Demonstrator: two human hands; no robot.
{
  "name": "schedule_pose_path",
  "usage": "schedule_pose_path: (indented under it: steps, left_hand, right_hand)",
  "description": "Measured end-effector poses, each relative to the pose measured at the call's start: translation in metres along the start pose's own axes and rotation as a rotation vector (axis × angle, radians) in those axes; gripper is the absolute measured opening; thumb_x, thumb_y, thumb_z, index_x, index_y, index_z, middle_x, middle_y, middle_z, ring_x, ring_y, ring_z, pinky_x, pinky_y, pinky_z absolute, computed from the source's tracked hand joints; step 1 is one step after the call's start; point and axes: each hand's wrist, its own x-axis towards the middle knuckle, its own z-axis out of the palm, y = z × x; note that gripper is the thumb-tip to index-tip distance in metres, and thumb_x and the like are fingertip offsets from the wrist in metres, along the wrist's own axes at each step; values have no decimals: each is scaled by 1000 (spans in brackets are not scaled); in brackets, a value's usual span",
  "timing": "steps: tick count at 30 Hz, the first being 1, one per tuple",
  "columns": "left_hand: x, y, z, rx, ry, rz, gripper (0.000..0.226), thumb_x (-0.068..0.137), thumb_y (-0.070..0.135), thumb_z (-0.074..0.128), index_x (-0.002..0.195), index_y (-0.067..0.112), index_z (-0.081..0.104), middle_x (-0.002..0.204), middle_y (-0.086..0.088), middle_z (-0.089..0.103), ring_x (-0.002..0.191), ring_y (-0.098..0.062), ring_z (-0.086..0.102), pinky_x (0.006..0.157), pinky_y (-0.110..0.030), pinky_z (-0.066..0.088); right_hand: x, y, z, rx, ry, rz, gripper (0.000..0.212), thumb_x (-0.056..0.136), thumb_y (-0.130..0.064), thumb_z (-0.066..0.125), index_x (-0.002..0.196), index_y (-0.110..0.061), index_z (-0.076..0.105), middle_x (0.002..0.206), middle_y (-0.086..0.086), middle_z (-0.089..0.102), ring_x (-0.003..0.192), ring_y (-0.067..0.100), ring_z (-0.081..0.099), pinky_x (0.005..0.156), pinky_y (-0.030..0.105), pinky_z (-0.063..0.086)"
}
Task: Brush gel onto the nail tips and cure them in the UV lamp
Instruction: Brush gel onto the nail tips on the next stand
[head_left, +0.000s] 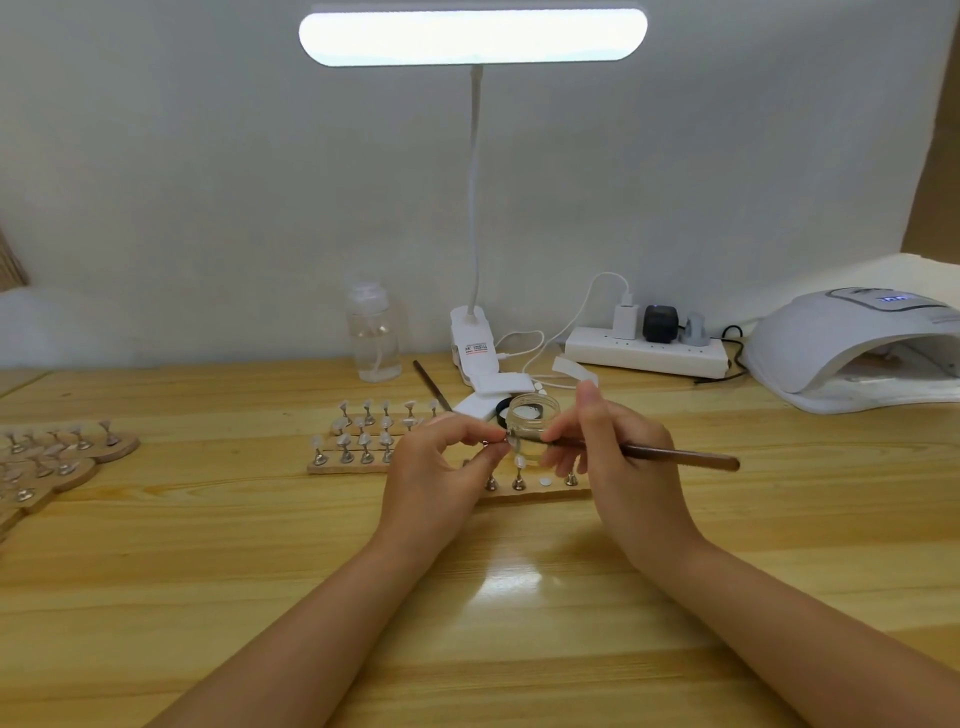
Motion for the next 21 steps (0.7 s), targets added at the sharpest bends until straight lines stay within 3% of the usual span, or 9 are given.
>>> schedule_pose_path:
  steps: [3,7,11,15,18,21]
  left_hand:
    - [1,-1,0,-1,9,-5,30,72,8,74,69,36,64,75,11,67,81,-11,60,78,-20,45]
    - [0,-1,1,-4,17,-5,32,72,8,74,68,38,63,73,13,65,80,-11,59,77,-19,44]
    - [1,-1,1,8,24,-1,33,72,8,74,68,38,62,74,10,66,80,-10,58,78,-23,45]
    - [0,-2,1,5,14,4,32,72,7,74,68,37,63,73,11,66,79,-11,59,77,-22,45]
    - [0,-2,1,-1,18,3,32,72,7,74,68,37,64,72,12,66,78,-7,59,77,-20,45]
    - [1,-2,1,-5,27,-10,34,72,7,74,67,38,63,73,13,66,79,-8,60,77,-17,44]
  right_hand:
    - [1,0,-2,21,36,8,53,81,-50,37,59,-10,64,51,10,61,46,15,55,47,17,44]
    - [2,1,-2,-26,2,-24,46,81,-49,37,67,-15,65,58,4,65,52,6,58,51,10,42]
    - [0,0,-2,23,23,6,52,80,-50,38,58,-11,64,50,9,61,46,12,56,48,16,44]
    - [0,1,-1,-10,-7,-32,46,81,-48,39,66,-14,65,56,3,65,51,4,59,50,9,42]
    - [-1,0,-1,18,1,19,52,78,-52,39,58,-12,64,50,10,62,45,10,56,48,14,44]
    - [0,1,-1,-12,5,-41,45,83,-44,38,65,-13,65,56,7,64,49,7,57,50,12,43]
